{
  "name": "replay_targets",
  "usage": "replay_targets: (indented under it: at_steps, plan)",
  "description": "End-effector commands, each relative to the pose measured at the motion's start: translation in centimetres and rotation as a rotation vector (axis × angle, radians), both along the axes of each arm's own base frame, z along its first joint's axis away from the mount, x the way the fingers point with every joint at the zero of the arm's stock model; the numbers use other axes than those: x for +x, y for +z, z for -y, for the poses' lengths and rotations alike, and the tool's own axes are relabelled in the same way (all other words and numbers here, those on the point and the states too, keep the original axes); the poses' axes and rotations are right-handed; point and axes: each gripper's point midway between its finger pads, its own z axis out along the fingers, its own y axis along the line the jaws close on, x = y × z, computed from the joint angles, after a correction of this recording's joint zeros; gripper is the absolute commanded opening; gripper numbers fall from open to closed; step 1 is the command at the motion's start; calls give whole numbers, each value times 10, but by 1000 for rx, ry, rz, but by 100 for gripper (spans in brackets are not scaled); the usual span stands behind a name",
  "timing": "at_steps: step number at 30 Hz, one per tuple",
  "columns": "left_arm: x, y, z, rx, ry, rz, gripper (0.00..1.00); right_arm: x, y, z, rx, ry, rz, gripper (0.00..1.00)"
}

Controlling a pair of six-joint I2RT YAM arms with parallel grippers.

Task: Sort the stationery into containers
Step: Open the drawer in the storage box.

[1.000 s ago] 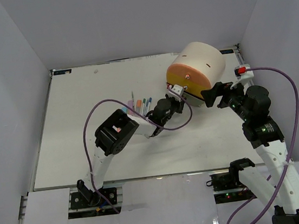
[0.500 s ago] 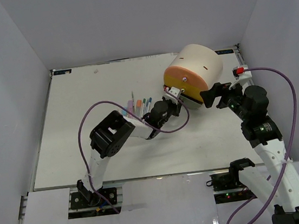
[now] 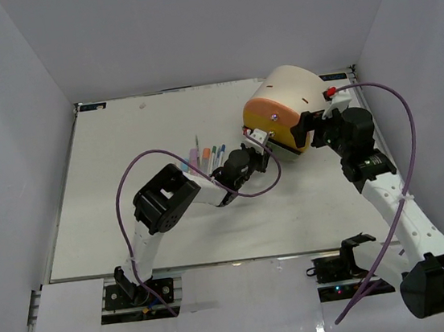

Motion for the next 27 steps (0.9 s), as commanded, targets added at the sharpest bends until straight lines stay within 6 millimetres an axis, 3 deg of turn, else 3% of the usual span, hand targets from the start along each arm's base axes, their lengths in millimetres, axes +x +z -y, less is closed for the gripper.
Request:
replay_targets:
  at_steps: [1,5,27]
  plan:
    - [-1,27,-1,-30,-3,11,19,20,57,3,-43,-28,198,92]
    - [-2,26,0,-29,-9,8,19,26,60,3,-59,-45,210,92]
    - [-15,19,-13,-39,-14,-39,18,52,34,6,-101,-166,188,92]
